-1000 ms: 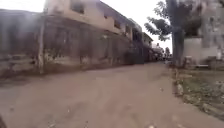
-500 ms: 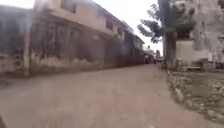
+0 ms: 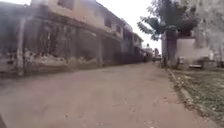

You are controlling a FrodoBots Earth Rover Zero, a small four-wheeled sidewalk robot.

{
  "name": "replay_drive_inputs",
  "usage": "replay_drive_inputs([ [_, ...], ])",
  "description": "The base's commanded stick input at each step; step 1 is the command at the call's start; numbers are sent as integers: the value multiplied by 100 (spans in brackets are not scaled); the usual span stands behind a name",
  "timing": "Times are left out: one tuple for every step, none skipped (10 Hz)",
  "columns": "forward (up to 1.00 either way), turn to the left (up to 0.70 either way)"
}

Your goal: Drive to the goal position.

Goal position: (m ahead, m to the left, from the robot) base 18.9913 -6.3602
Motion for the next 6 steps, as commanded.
replay_drive_inputs([
  [50, 1],
  [50, 1],
  [50, 1],
  [50, 1],
  [50, 1],
  [50, 1],
])
